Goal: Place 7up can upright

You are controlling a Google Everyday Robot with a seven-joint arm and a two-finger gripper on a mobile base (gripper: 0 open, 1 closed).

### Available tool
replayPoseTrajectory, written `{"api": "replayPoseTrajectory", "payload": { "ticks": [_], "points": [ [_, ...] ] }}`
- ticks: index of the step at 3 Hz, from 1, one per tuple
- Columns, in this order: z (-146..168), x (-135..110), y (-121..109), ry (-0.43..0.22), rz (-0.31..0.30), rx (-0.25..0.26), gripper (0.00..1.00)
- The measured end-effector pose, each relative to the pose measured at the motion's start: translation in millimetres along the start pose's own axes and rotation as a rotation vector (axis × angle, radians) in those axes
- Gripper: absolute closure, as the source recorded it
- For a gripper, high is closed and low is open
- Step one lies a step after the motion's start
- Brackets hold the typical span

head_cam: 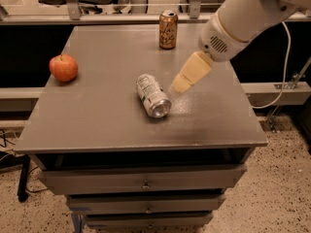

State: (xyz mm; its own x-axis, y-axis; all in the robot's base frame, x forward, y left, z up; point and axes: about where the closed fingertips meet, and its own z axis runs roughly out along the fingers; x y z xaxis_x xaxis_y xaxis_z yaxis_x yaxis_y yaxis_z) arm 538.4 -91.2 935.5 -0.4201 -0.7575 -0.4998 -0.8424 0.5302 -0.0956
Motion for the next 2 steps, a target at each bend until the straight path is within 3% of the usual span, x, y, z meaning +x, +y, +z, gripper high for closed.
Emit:
{"api": "replayPoseTrajectory", "payload": {
  "ticks": [1, 2],
  "points": [
    [13, -31, 3, -0.014, 0.130, -0.011, 0.00],
    [37, -56, 16, 0.016, 0.217, -0.013, 0.00]
  ]
}}
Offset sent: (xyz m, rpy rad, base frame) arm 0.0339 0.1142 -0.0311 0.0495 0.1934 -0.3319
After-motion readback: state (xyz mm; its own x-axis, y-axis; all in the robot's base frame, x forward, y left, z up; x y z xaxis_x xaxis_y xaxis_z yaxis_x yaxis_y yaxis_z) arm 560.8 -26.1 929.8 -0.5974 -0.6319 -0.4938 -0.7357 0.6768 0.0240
